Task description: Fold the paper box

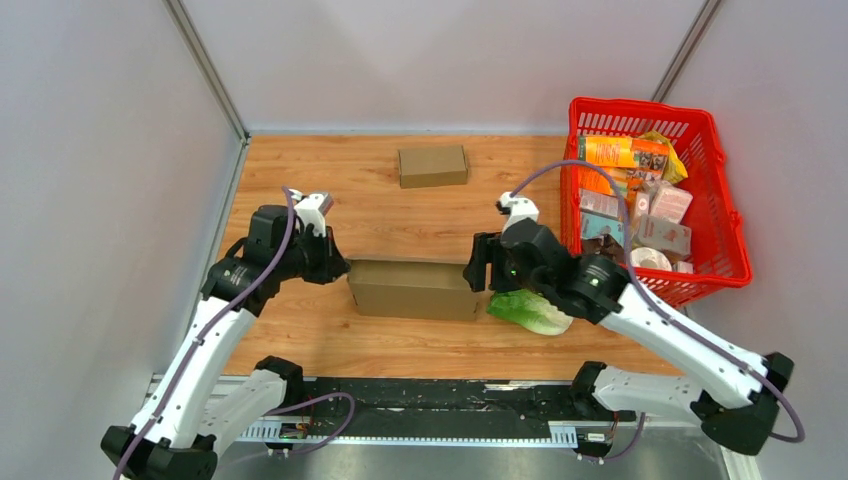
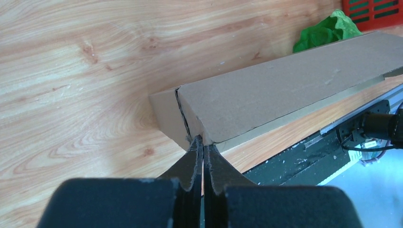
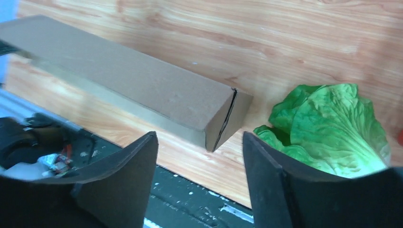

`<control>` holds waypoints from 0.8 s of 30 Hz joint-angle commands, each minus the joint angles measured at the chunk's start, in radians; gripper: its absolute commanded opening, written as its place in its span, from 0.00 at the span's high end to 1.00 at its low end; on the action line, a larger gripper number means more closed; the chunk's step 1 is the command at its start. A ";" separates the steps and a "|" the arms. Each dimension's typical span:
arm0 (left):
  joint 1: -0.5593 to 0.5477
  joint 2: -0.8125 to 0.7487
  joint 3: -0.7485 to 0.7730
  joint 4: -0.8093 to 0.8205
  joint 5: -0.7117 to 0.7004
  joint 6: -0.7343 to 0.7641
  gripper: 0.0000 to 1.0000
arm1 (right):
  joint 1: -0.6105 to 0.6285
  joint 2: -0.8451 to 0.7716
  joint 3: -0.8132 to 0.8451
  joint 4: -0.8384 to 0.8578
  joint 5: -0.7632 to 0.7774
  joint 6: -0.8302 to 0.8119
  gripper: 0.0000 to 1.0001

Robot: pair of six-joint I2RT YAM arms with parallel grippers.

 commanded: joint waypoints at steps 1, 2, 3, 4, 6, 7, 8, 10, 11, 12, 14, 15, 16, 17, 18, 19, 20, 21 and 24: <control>-0.005 -0.041 -0.029 0.048 -0.010 -0.047 1.00 | -0.068 -0.141 -0.002 0.050 -0.213 0.012 0.27; -0.005 -0.044 -0.029 0.046 -0.010 -0.050 1.00 | -0.138 -0.142 0.007 0.048 -0.239 0.035 0.24; -0.005 -0.045 -0.030 0.045 -0.012 -0.052 1.00 | -0.177 -0.135 0.016 0.045 -0.282 0.090 0.22; -0.005 -0.050 -0.029 0.037 -0.019 -0.053 0.99 | -0.216 -0.124 0.021 0.050 -0.288 0.108 0.20; -0.005 -0.056 -0.035 0.040 -0.025 -0.053 0.94 | -0.295 -0.078 0.012 0.097 -0.346 0.130 0.17; -0.005 -0.059 -0.038 0.043 -0.032 -0.055 0.92 | -0.306 -0.048 0.004 0.110 -0.356 0.132 0.17; -0.005 -0.061 -0.036 0.043 -0.029 -0.058 0.86 | -0.309 -0.037 -0.002 0.126 -0.368 0.124 0.18; -0.003 -0.065 -0.026 0.045 -0.015 -0.058 0.81 | -0.309 -0.020 -0.024 0.188 -0.413 0.106 0.21; -0.005 -0.065 -0.023 0.043 -0.012 -0.055 0.76 | -0.309 -0.020 -0.051 0.208 -0.416 0.102 0.23; -0.003 -0.068 -0.017 0.042 -0.004 -0.049 0.74 | -0.309 -0.021 -0.068 0.246 -0.404 0.099 0.25; -0.003 -0.075 0.005 0.022 -0.001 -0.035 0.70 | -0.309 -0.023 -0.096 0.278 -0.408 0.096 0.30; -0.003 -0.079 0.014 0.014 -0.004 -0.029 0.68 | -0.309 -0.023 -0.099 0.291 -0.422 0.098 0.32; -0.002 -0.091 0.035 -0.004 -0.007 -0.024 0.67 | -0.309 -0.023 -0.104 0.294 -0.428 0.105 0.34; -0.002 -0.097 0.051 -0.016 -0.009 -0.012 0.64 | -0.309 -0.024 -0.113 0.295 -0.436 0.109 0.37; 0.001 -0.101 0.066 -0.029 -0.009 -0.004 0.63 | -0.307 -0.027 -0.132 0.301 -0.446 0.112 0.38; 0.009 -0.107 0.104 -0.053 -0.009 -0.001 0.62 | -0.309 -0.032 -0.145 0.303 -0.453 0.113 0.38; 0.015 -0.105 0.124 -0.064 -0.006 0.002 0.62 | -0.307 -0.035 -0.156 0.306 -0.456 0.112 0.39; 0.021 -0.102 0.144 -0.078 -0.004 0.001 0.62 | -0.307 -0.038 -0.182 0.321 -0.465 0.112 0.39; 0.049 -0.078 0.204 -0.055 0.033 -0.039 0.62 | -0.307 -0.052 -0.220 0.367 -0.468 0.101 0.38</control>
